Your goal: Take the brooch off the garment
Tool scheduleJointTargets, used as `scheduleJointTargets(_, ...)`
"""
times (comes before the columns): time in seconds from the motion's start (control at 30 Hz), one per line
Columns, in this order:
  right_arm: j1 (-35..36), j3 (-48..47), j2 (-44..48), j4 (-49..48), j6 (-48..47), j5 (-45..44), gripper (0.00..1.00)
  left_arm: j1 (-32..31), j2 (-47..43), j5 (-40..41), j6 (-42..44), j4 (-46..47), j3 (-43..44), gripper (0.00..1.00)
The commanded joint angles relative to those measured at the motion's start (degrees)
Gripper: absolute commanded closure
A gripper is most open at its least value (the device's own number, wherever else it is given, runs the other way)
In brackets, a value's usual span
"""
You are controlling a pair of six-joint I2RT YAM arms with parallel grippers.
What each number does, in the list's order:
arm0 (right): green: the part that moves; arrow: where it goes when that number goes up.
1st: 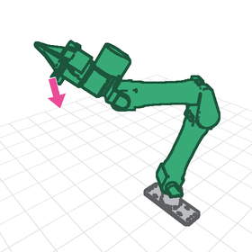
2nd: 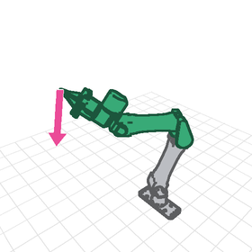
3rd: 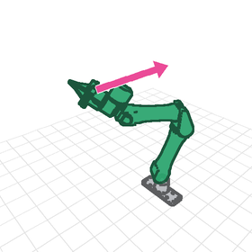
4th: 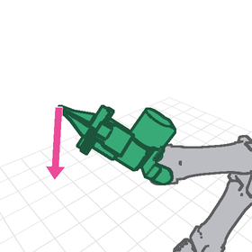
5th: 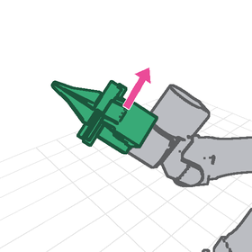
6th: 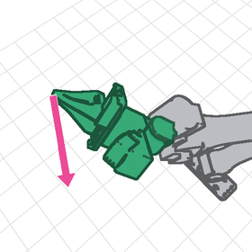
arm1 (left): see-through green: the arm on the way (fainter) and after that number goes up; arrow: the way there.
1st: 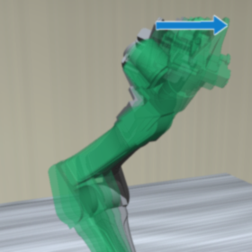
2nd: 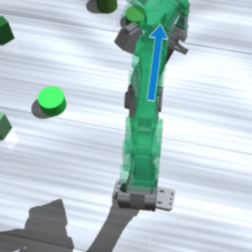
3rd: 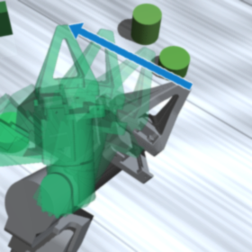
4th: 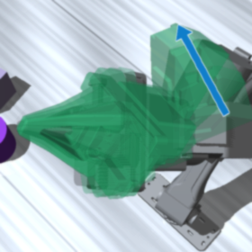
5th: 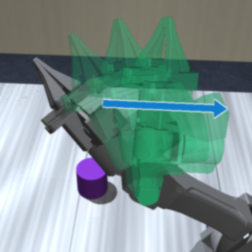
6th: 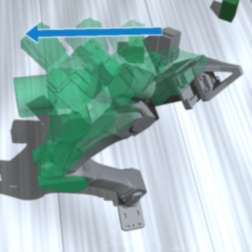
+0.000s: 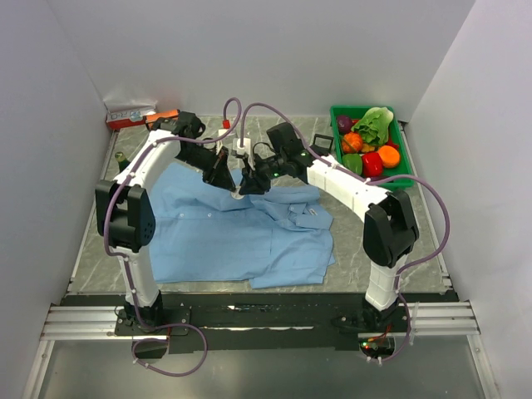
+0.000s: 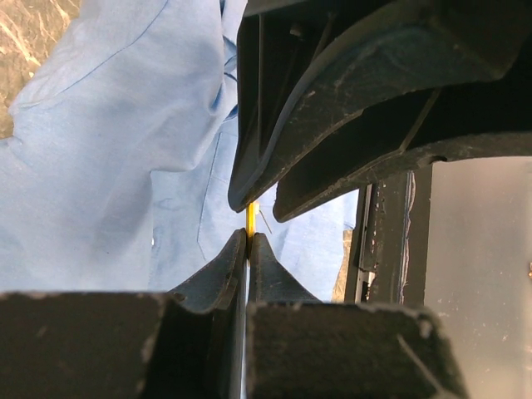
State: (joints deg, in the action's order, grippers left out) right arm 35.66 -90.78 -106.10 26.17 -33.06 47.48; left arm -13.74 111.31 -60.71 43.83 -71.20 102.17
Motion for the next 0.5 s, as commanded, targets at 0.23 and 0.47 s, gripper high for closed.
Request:
scheduleJointTargets(0.23,1.6,-2.6,-0.9,-0.9,0.1,0.5,0.68,-0.1,0.1,-3.5,0.6,0.5,2.6,0.99)
scheduleJointTargets(0.47,1.8,-2.7,-1.0,-0.6,-0.4,0.1,0.69,0.0,0.4,-4.1,-0.1,0.7,3.2,0.99)
